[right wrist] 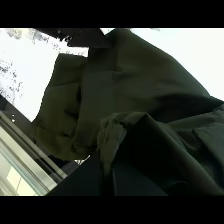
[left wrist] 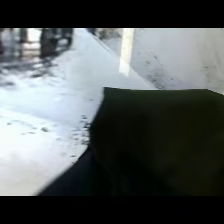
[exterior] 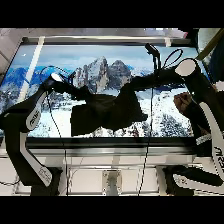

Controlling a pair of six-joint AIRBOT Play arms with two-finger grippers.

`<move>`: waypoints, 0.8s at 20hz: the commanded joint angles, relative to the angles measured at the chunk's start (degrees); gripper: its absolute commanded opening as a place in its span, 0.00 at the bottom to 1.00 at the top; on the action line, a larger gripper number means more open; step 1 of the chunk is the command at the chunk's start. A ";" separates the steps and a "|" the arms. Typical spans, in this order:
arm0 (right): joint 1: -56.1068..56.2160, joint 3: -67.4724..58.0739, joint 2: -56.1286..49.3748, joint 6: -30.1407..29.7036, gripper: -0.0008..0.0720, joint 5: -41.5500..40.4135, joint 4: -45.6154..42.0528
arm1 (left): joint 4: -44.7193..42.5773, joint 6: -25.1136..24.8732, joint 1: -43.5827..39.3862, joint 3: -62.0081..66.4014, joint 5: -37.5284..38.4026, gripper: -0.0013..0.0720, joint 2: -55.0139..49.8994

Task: Fold the clothes and pants, and hang the long-sleeved shirts on hangers.

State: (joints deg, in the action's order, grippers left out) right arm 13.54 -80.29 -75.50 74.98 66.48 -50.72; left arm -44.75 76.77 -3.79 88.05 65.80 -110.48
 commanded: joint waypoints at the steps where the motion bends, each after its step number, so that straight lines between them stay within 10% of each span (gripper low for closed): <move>1: 0.04 -0.04 0.00 -0.04 0.06 -1.51 -0.20 | 3.52 -3.17 -2.12 0.04 -3.48 0.03 -0.11; 16: 0.04 -0.11 30.60 2.78 0.06 1.44 4.04 | 6.29 -10.21 16.24 3.32 2.12 0.03 53.66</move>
State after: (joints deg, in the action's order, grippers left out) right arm 13.54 -80.36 -52.07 76.66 67.72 -48.88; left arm -37.60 68.60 8.86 91.31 68.16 -68.66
